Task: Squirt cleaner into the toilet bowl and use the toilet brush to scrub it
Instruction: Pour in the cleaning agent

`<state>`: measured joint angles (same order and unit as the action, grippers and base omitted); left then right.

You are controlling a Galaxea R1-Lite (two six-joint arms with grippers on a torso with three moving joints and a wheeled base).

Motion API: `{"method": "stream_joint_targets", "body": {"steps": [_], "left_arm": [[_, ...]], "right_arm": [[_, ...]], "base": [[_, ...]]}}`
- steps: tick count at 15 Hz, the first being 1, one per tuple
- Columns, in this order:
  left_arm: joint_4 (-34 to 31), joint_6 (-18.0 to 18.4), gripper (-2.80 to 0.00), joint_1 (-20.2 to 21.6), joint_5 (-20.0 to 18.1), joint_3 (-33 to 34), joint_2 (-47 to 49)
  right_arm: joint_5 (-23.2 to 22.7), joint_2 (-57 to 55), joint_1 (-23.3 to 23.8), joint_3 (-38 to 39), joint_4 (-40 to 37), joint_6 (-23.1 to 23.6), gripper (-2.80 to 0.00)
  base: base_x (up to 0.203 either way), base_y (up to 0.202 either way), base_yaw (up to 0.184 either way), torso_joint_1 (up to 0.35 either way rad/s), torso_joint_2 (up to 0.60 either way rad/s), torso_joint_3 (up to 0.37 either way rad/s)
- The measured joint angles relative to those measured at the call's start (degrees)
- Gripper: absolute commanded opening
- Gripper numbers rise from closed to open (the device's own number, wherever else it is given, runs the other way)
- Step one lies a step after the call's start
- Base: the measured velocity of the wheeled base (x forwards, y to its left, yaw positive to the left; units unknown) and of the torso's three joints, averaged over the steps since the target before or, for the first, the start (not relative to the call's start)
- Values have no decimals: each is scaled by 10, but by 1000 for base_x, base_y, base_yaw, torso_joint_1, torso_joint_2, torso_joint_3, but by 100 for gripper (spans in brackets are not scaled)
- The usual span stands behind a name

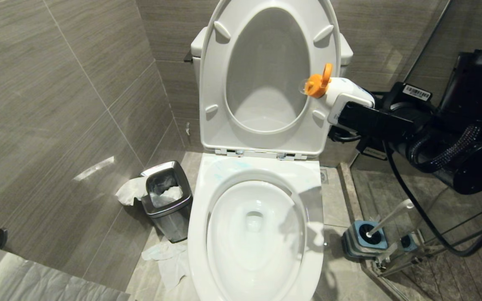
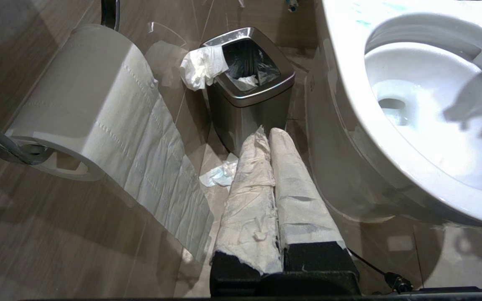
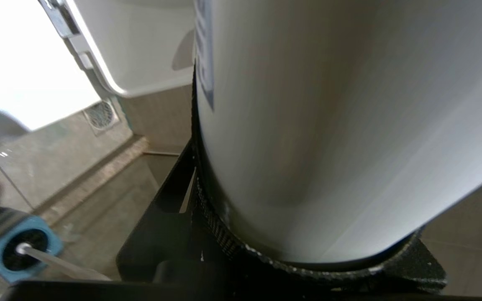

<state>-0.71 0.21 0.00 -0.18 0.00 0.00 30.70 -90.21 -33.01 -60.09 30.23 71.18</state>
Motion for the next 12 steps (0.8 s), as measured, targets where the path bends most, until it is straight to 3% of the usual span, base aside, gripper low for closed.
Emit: {"method": "stream_joint_targets", "body": {"steps": [7,12], "left_arm": [[0,0,-280,0,0,0,0],[0,0,-280,0,0,0,0]], "right_arm": [[27,-6,0,-2,8,67,-280],[27,-16,0,-10,24,142,-280]], "base": [[0,0,0,0,0,0],[0,0,0,0,0,0]]}}
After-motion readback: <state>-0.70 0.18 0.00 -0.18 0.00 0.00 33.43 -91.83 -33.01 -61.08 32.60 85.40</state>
